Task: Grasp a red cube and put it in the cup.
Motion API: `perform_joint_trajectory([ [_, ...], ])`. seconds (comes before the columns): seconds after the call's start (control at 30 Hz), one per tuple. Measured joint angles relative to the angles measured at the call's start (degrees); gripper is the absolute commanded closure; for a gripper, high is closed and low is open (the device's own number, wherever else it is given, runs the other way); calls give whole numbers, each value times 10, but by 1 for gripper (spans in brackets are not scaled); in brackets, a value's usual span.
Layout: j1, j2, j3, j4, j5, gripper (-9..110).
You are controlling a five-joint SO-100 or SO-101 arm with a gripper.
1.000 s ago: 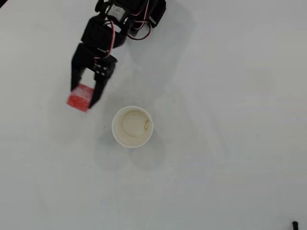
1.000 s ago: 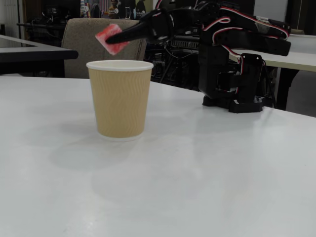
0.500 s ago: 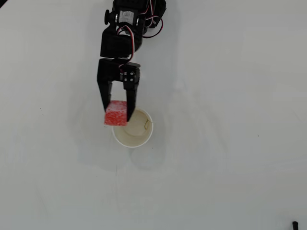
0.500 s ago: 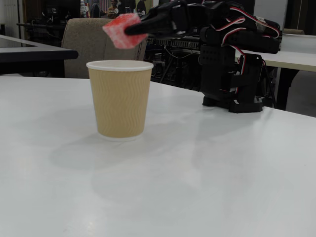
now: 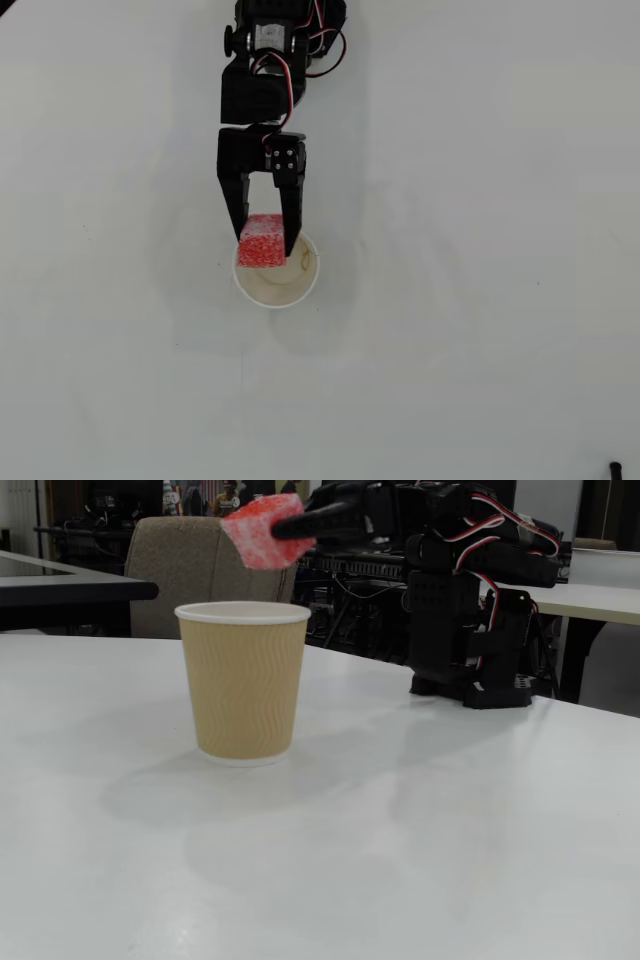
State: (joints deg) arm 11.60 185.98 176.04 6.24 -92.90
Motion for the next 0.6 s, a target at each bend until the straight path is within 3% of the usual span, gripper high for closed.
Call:
perform_joint_trajectory([
  [0.6,-1,-124,-35,44,44,96],
])
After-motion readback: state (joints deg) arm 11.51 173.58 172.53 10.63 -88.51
